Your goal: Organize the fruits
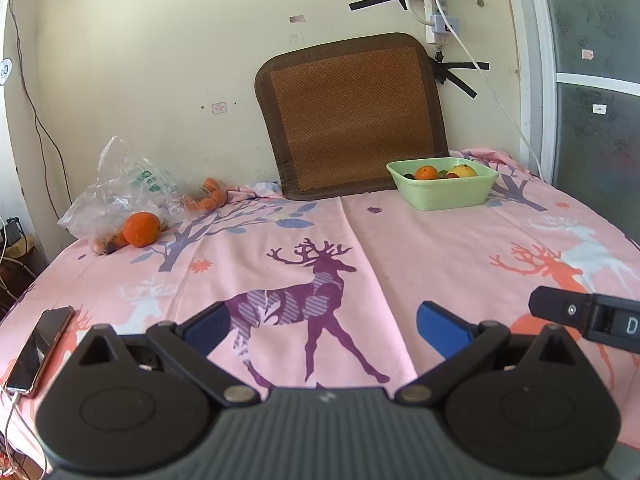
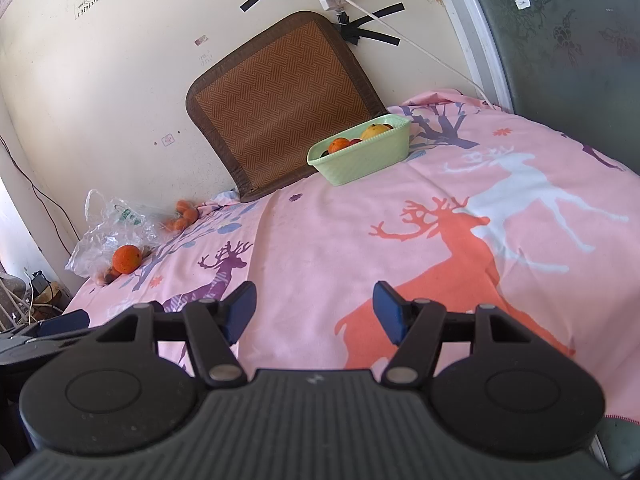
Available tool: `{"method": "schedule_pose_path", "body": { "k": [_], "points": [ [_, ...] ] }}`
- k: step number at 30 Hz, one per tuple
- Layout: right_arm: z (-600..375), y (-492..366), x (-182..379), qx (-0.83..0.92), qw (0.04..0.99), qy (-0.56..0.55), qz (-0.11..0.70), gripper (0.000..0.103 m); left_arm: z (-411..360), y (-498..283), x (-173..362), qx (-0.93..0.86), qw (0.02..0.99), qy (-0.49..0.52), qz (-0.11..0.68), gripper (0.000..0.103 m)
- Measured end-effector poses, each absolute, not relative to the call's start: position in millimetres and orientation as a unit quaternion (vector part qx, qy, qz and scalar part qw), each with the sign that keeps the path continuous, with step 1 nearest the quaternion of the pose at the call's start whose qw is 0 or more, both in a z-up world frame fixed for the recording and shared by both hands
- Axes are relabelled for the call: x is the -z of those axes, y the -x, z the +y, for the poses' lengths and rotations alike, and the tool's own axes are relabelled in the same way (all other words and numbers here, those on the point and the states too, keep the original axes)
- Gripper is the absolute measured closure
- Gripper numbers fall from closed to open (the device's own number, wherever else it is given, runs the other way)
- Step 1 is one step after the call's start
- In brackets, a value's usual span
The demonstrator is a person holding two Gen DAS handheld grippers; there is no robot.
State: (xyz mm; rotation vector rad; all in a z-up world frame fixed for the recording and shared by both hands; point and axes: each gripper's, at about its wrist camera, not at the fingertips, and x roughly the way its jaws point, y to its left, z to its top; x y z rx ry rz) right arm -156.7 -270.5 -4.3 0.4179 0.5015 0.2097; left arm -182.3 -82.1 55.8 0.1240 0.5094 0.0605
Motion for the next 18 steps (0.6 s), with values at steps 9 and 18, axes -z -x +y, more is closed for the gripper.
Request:
{"method": "schedule_pose_path", "body": {
  "k": [9,18],
  "points": [
    [-270.5,156.5,4.1,-0.103,0.942,-0.205,0.246,0.036,-83.9,182.6,-55.1,-0.024,0.964,-0.062,0.256,0.0],
    [-270.9,156.1,3.9,-0.103,0.942,-0.205,0.246,0.036,-84.1,181.6,-53.5,-0.018,0.962,-0.058,0.265,0.0]
  ]
}}
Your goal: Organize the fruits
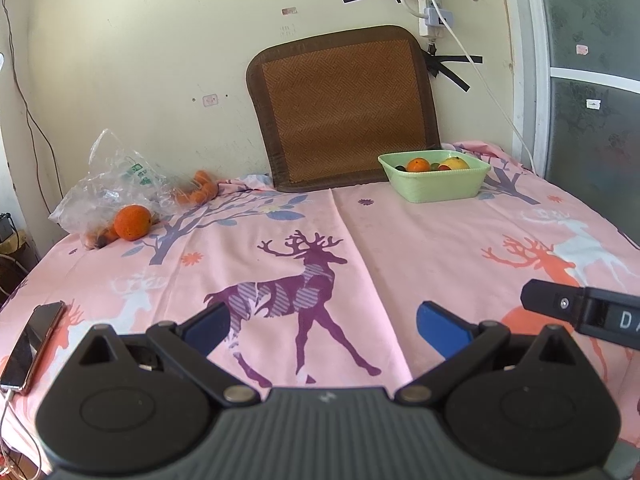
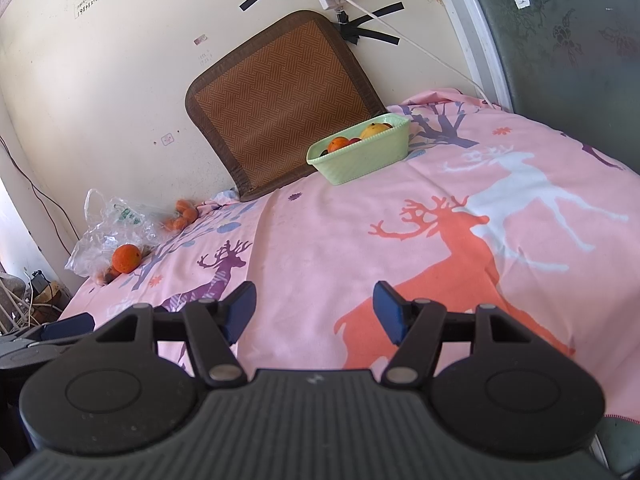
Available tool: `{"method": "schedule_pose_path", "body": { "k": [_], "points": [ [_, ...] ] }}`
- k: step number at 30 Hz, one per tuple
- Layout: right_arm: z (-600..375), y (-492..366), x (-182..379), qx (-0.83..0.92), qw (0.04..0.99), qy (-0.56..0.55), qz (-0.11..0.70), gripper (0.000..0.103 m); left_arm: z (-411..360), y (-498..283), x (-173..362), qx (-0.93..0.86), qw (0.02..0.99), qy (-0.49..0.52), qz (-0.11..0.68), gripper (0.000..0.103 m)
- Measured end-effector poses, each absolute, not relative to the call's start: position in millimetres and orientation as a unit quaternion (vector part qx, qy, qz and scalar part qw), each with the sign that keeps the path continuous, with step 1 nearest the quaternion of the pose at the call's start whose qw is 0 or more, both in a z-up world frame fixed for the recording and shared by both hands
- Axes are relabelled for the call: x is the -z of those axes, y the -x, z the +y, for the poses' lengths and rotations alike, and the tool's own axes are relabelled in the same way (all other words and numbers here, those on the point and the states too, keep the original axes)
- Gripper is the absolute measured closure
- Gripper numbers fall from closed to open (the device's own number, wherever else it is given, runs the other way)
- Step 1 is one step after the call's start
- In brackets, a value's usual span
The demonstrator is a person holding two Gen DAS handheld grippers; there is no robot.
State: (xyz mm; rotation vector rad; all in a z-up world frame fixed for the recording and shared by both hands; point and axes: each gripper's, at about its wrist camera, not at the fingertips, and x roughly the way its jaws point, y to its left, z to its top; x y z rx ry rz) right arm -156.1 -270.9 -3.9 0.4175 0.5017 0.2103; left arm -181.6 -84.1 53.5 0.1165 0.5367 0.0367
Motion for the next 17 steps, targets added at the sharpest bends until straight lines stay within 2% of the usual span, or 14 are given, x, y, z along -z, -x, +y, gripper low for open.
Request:
{"method": "schedule_pose_path", "body": {
  "k": [13,17],
  "points": [
    [-270.2,124.5,-0.3,-0.099,0.944,-0.179,0.259,0.036,-80.0,144.2,-48.2,-0.007,0.953,-0.055,0.298,0.0],
    [-267.3,101.2,-2.9,-0.092,0.948,-0.156,0.263,0.036,-76.2,119.4,-53.7,-0.015,0.957,-0.059,0.283,0.0]
  ]
}}
